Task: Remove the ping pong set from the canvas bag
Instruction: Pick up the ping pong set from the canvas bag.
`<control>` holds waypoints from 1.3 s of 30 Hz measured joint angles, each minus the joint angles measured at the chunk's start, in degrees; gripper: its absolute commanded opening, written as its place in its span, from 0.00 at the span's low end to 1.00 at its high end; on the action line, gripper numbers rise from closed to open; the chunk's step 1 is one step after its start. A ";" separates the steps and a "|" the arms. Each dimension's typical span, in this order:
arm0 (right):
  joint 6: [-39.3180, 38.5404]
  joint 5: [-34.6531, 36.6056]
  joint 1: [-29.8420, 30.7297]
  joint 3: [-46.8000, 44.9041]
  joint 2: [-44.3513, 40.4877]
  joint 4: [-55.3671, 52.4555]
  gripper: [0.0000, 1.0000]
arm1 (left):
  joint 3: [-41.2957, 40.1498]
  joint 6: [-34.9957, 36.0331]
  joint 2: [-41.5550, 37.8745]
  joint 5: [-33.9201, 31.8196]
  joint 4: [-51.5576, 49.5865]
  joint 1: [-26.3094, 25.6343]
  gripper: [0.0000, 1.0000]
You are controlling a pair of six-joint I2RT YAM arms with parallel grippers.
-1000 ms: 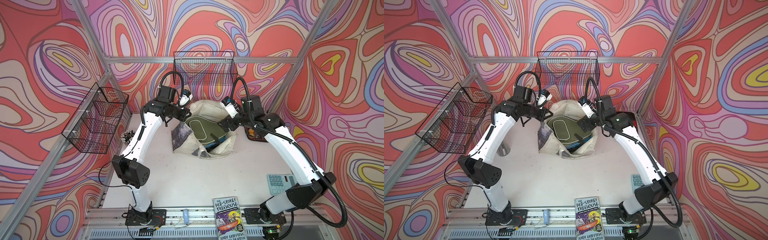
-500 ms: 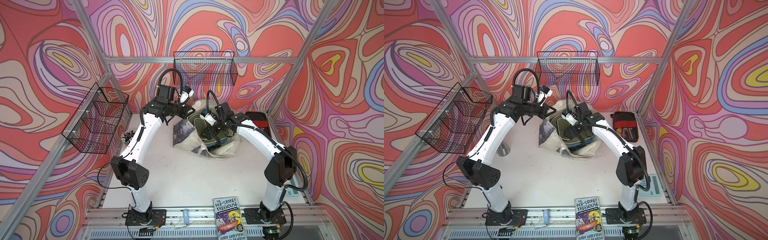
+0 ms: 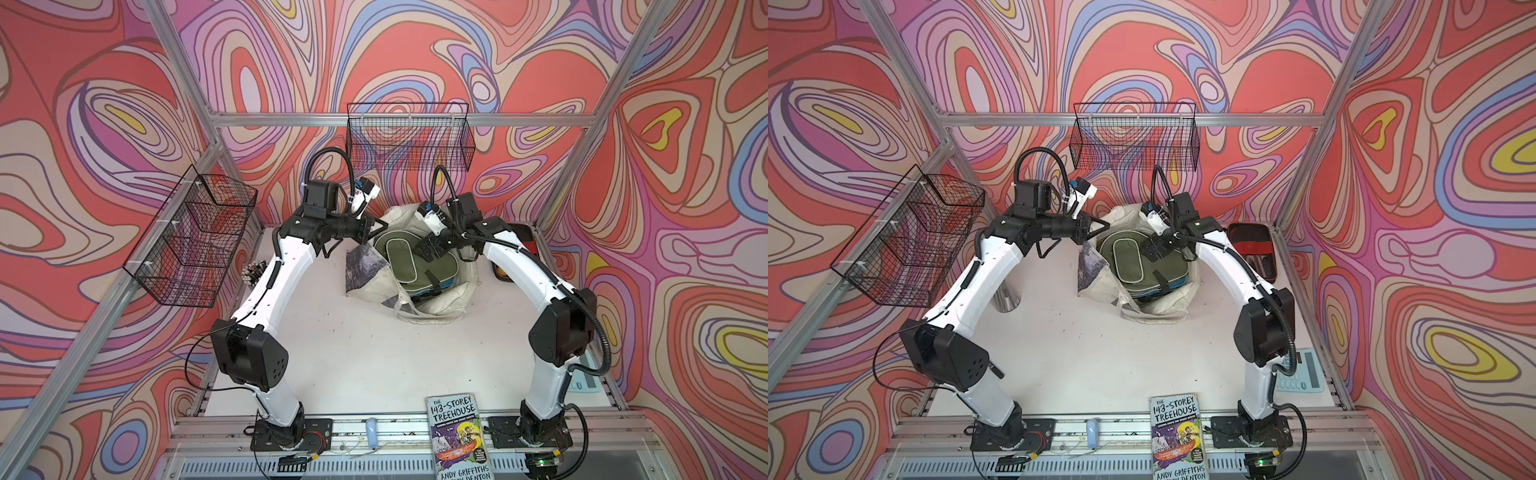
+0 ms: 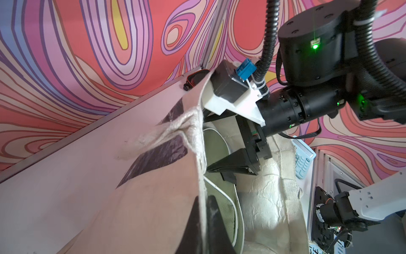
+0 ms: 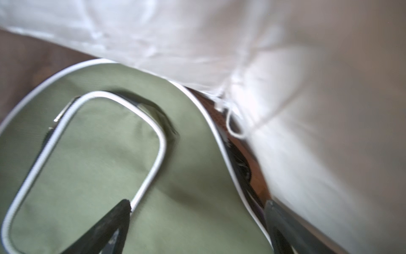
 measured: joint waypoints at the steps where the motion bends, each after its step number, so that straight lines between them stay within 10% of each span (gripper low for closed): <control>1: -0.20 -0.17 -0.28 0.07 0.09 -0.04 0.98 | -0.48 -0.04 0.00 0.66 0.44 0.24 0.00; 23: -2.82 -19.71 -3.19 11.21 15.74 -1.70 0.98 | -5.97 -2.71 0.98 6.78 10.32 1.07 0.00; 35: -4.70 -23.30 -4.17 11.93 17.22 -3.21 0.01 | -7.10 -0.59 0.96 7.78 10.21 0.98 0.00; 39: -4.94 -22.05 -4.17 10.69 15.54 -3.43 0.00 | -7.10 -0.48 0.94 8.22 10.23 0.98 0.00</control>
